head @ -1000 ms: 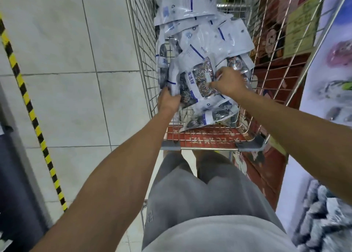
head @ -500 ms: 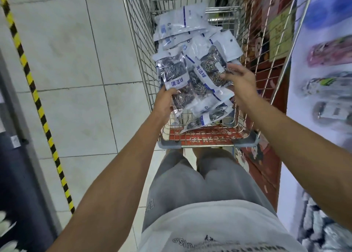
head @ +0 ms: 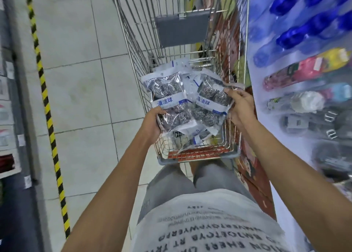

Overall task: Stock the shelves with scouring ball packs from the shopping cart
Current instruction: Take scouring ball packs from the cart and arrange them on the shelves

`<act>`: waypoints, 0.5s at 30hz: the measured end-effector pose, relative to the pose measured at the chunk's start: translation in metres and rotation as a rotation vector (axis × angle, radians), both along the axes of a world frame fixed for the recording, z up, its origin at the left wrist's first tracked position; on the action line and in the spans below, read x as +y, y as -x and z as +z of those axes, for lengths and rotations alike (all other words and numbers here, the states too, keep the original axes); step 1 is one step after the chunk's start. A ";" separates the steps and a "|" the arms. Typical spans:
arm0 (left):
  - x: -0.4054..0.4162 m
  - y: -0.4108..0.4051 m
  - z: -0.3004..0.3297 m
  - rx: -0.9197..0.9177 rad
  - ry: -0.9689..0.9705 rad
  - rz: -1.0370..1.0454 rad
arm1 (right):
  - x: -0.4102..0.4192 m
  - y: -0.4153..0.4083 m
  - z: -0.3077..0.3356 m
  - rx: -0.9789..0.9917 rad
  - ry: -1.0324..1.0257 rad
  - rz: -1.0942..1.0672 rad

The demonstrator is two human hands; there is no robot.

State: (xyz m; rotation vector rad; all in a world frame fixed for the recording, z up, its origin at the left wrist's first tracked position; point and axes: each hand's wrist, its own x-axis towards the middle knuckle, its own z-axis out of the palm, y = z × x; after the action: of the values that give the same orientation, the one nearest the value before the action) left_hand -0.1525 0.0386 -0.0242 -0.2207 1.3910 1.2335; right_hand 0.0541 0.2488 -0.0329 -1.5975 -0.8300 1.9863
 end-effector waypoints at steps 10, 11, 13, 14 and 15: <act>-0.022 0.009 0.059 0.073 -0.053 -0.186 | -0.042 -0.037 0.077 0.050 0.059 -0.138; -0.024 0.011 0.062 0.071 -0.058 -0.220 | -0.050 -0.043 0.082 0.039 0.065 -0.163; -0.030 0.015 0.068 0.052 -0.062 -0.273 | -0.067 -0.056 0.092 0.012 0.080 -0.225; -0.033 0.017 0.070 0.045 -0.054 -0.292 | -0.078 -0.063 0.095 0.003 0.095 -0.252; -0.036 0.019 0.071 0.048 -0.039 -0.317 | -0.088 -0.072 0.098 0.002 0.117 -0.271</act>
State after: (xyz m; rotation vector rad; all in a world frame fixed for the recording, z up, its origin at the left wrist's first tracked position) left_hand -0.1711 0.0023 0.0470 0.0563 1.3806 1.0063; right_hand 0.1260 0.1605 0.0653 -1.6730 -0.4731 1.8703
